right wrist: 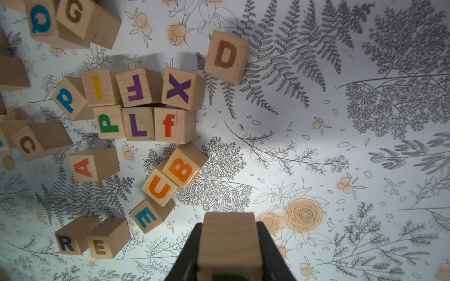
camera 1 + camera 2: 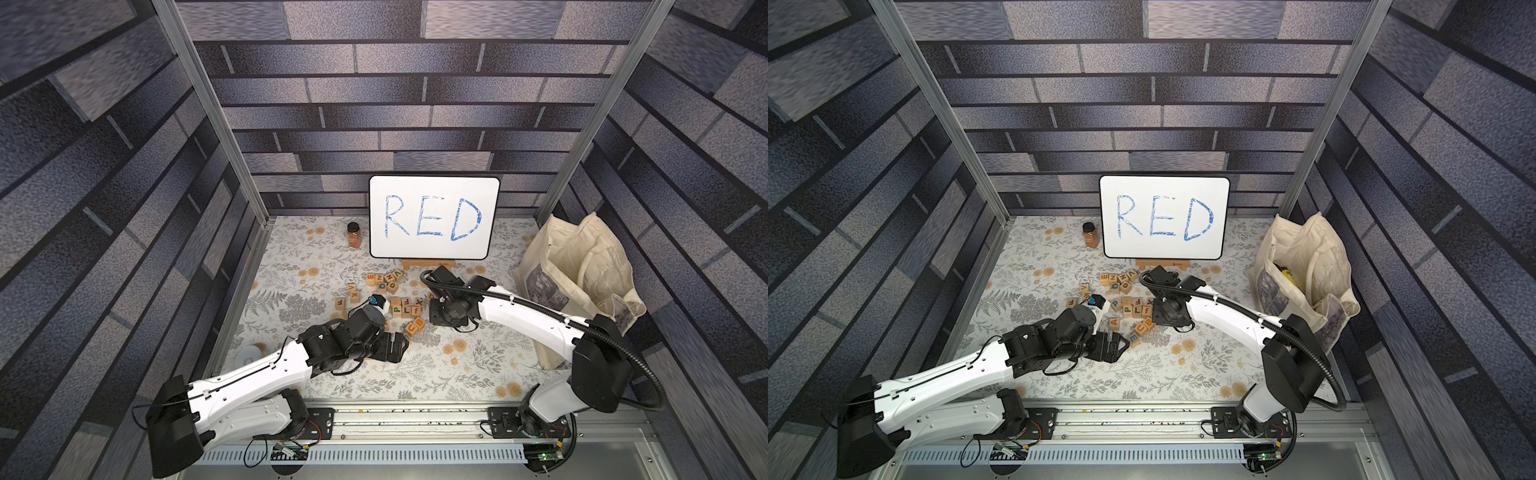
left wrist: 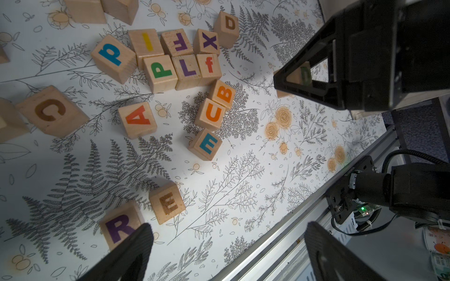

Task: Assemble the uppercase word "red" with letter blocks
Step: Place the letter block at the center of the board.

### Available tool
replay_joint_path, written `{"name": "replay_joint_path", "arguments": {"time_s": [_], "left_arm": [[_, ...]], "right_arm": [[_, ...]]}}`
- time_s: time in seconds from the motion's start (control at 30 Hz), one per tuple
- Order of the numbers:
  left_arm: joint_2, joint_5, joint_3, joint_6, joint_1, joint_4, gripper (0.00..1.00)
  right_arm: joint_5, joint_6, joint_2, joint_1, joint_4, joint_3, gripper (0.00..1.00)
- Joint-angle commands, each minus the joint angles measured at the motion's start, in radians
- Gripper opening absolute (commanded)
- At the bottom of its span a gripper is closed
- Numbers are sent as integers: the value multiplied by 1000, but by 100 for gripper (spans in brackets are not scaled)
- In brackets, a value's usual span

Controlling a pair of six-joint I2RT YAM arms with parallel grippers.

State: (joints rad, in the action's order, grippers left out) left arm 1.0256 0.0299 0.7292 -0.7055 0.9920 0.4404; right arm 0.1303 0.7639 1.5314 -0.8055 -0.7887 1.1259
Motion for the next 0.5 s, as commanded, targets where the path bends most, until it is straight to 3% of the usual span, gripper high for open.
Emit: {"name": "replay_joint_path", "arguments": {"time_s": [0.0,0.47], "left_arm": [[-32,-67,-20,-43,32,33,100],[-136,-184,-68,-127,163,94,100]], "right_arm": [[11,47,-33,-25,-28,-26,16],[27,153,-91,-128,-27,-86,15]]}}
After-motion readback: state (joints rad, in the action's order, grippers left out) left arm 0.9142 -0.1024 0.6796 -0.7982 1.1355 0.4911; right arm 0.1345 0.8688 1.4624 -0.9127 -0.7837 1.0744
